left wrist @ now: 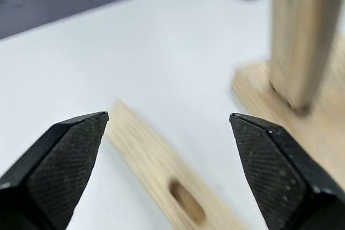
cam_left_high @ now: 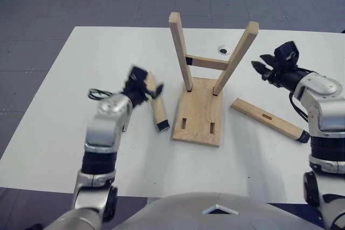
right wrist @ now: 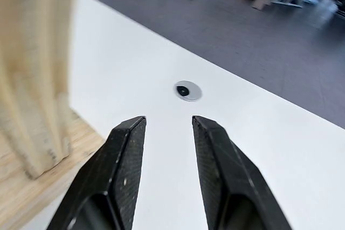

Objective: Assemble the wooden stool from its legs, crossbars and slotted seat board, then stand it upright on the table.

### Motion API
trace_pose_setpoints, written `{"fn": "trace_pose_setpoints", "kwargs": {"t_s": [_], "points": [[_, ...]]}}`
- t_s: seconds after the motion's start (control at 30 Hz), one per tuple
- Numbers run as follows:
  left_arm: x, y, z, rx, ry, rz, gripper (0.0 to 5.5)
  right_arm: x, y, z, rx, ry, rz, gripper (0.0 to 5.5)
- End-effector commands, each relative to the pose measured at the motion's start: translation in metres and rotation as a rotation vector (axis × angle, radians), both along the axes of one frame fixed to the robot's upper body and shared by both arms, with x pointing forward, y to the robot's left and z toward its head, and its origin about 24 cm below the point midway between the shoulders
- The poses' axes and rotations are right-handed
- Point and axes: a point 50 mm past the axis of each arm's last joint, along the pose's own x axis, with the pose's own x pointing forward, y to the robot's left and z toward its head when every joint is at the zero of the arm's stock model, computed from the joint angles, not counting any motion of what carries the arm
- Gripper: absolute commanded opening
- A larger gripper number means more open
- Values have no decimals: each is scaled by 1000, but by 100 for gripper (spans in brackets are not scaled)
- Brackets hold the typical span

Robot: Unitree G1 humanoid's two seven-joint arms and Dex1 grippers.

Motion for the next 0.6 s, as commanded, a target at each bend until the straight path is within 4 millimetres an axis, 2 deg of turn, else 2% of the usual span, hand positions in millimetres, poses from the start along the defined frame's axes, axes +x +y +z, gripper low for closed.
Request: {"fn": "trace_pose_setpoints", "kwargs": {"t_s": [0.03, 0.1, 0.13, 0.2, 0.3, 0.37, 0.5, 0.6], "points": [[36, -10, 116, -251, -342, -33, 418, -11, -6, -31, 78, 77, -238, 159], [47, -17, 150, -366, -402, -72, 418, -16, -1, -42, 88, 82, -333, 159], [52, -22, 159, -442, -394, -104, 418, -17, 6, -44, 96, 76, -348, 159], [63, -31, 169, -597, -334, -135, 418, -19, 24, -48, 121, 91, -329, 159], [76, -46, 173, -671, -226, -175, 418, -22, 31, -50, 123, 101, -321, 159], [81, -58, 164, -571, -169, -187, 418, -22, 34, -48, 110, 91, -310, 159], [82, -80, 129, -327, -77, -231, 418, -23, 39, -49, 47, 91, -279, 159], [77, -90, 113, -253, -41, -260, 418, -24, 42, -50, 21, 93, -251, 159]]}}
